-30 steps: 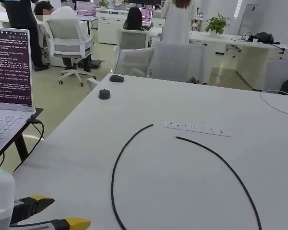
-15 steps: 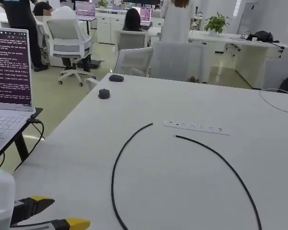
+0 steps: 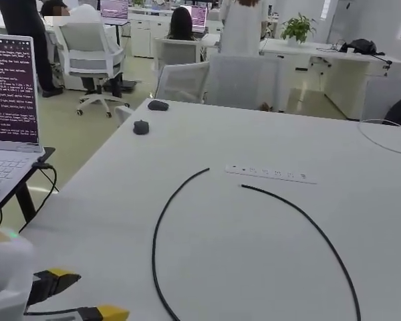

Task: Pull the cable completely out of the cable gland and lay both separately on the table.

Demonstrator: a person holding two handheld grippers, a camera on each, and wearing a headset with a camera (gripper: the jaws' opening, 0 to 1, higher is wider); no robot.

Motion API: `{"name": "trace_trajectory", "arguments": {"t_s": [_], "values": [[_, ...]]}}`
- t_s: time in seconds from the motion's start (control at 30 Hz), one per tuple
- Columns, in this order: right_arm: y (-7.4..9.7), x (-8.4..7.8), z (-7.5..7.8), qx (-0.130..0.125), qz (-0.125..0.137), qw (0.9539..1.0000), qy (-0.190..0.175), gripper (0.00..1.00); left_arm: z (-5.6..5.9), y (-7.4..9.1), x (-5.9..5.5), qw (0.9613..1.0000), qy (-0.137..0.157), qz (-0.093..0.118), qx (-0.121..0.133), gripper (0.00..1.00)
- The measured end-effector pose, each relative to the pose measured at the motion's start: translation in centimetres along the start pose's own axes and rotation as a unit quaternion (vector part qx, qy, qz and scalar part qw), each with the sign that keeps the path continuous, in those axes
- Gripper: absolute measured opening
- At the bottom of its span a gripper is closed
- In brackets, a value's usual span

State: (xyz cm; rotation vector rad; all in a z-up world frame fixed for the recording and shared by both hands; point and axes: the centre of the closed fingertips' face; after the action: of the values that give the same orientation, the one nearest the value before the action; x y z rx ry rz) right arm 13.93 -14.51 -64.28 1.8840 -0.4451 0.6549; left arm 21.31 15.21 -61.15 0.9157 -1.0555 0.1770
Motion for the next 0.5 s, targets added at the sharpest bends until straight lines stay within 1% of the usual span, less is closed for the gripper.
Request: {"name": "trace_trajectory", "arguments": {"t_s": [0.1,0.13,0.17,0.2,0.23,0.27,0.3,0.33,0.37,0.4,0.43,0.47,0.5], "values": [[0.0,0.0,-0.2,0.006,-0.002,1.0,0.004,0.51,0.3,-0.2,0.2,0.9992,-0.032,-0.022,-0.001,0.59],[0.0,0.0,-0.4,0.009,-0.004,0.9999,0.006,0.5,0.4,-0.4,0.3,0.998,-0.052,-0.036,0.0,0.59],[-0.1,0.0,-0.5,0.014,-0.008,0.9998,0.013,0.49,0.6,-0.6,0.7,0.9959,-0.078,-0.046,-0.002,0.58],[-0.2,-0.1,-0.7,0.018,-0.01,0.9995,0.022,0.46,0.9,-0.8,0.9,0.9941,-0.095,-0.052,-0.006,0.57],[-0.2,-0.1,-0.9,0.023,-0.012,0.9992,0.032,0.44,1.5,-1.2,1.3,0.9906,-0.121,-0.063,-0.016,0.55],[-0.3,-0.2,-1.2,0.03,-0.018,0.9984,0.045,0.42,1.9,-1.5,1.4,0.9879,-0.137,-0.069,-0.024,0.54],[-0.4,-0.2,-1.1,0.033,-0.023,0.9976,0.056,0.4,2.6,-2.1,1.6,0.9831,-0.16,-0.081,-0.038,0.52],[-0.4,-0.3,-1.1,0.034,-0.03,0.9964,0.071,0.4,2.9,-2.5,1.7,0.9793,-0.175,-0.09,-0.045,0.51],[-0.5,-0.4,-1.1,0.033,-0.034,0.9958,0.079,0.4,3.3,-2.8,1.7,0.975,-0.191,-0.1,-0.054,0.5],[-0.5,-0.4,-1.2,0.033,-0.037,0.9952,0.085,0.4,4.0,-3.4,1.8,0.9686,-0.212,-0.11,-0.068,0.49],[-0.5,-0.4,-1.2,0.034,-0.037,0.9948,0.089,0.4,4.6,-3.8,2.0,0.9646,-0.223,-0.114,-0.082,0.47],[-0.5,-0.5,-1.3,0.037,-0.04,0.9942,0.092,0.4,5.3,-4.2,2.1,0.9593,-0.237,-0.118,-0.098,0.46],[-0.5,-0.6,-1.4,0.04,-0.042,0.9939,0.094,0.39,6.3,-4.7,2.4,0.9528,-0.251,-0.122,-0.12,0.45]]}}
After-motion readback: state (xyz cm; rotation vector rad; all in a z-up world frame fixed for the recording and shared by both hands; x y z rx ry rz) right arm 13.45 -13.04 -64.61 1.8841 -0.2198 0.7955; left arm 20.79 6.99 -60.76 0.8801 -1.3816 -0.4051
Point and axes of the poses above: the centre of the closed fingertips' face, and the gripper's own axes: y roughly backward along the fingers, z roughly to its right, x roughly out of its top, and after that the axes turned 7 degrees about -x, right-handed
